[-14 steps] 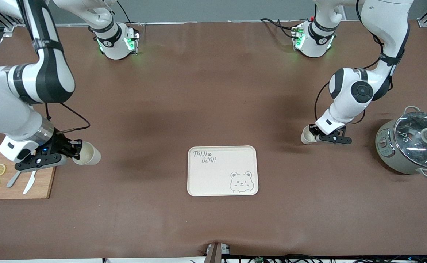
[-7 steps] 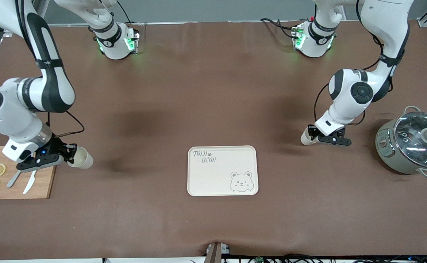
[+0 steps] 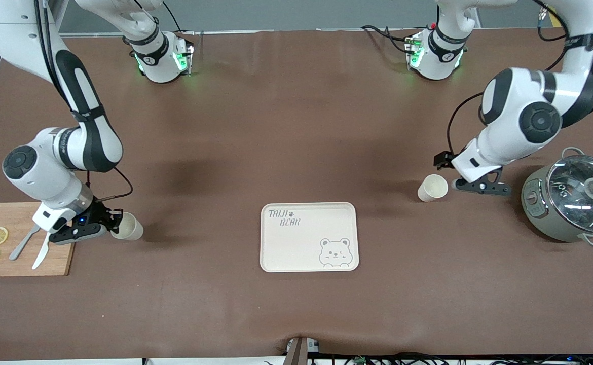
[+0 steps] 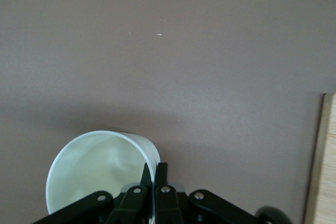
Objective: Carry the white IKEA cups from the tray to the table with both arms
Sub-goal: 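Lower the cups beside the pot and cutting board with both grippers, then open both grippers to release the white cups on the table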
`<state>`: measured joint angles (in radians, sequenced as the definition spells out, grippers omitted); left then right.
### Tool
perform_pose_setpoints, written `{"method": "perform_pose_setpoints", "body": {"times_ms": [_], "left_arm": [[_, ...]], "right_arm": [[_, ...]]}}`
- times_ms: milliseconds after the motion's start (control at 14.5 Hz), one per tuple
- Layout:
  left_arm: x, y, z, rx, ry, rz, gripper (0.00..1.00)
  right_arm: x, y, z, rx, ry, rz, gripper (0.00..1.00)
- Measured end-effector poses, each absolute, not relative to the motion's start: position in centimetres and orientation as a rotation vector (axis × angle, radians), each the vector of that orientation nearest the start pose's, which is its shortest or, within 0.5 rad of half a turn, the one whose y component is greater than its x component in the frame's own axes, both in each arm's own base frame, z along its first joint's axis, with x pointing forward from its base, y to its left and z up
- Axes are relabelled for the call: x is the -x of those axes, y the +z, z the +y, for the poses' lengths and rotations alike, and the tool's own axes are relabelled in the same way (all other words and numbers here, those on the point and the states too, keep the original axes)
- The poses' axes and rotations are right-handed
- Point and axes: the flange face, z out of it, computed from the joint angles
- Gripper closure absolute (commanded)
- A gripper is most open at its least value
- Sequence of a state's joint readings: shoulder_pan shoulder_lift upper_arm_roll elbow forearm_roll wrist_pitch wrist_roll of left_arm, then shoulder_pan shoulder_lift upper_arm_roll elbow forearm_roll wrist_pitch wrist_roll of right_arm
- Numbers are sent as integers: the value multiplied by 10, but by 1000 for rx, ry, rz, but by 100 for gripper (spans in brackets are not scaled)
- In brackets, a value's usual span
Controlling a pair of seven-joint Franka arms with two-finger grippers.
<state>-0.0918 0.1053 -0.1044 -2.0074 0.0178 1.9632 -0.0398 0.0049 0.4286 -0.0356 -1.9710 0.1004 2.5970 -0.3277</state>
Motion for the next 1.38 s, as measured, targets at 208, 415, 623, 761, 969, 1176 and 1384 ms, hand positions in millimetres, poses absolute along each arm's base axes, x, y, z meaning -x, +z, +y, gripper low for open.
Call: {"method": "perform_pose_setpoints", "body": {"times_ms": [208, 415, 623, 761, 969, 1176, 1384], "left_arm": [[-562, 422, -104, 3110, 173, 241, 0], [-586, 457, -84, 3129, 51, 181, 0], [-607, 488, -59, 3139, -50, 118, 0], [-616, 499, -54, 3141, -90, 105, 0], [-622, 506, -52, 3147, -112, 130, 0], [-619, 533, -75, 3181, -92, 192, 0], [-606, 579, -107, 3177, -41, 262, 0]], "right_arm": [[-634, 254, -16, 3088, -339, -330, 100], [-633, 240, -11, 3086, -355, -337, 100], [-633, 236, -11, 3086, -353, -335, 99], [-633, 234, -11, 3086, -356, -334, 31], [-634, 234, -11, 3086, -362, -335, 0], [-637, 239, -10, 3084, -371, -342, 0], [-653, 263, -14, 3071, -273, -349, 0]]}}
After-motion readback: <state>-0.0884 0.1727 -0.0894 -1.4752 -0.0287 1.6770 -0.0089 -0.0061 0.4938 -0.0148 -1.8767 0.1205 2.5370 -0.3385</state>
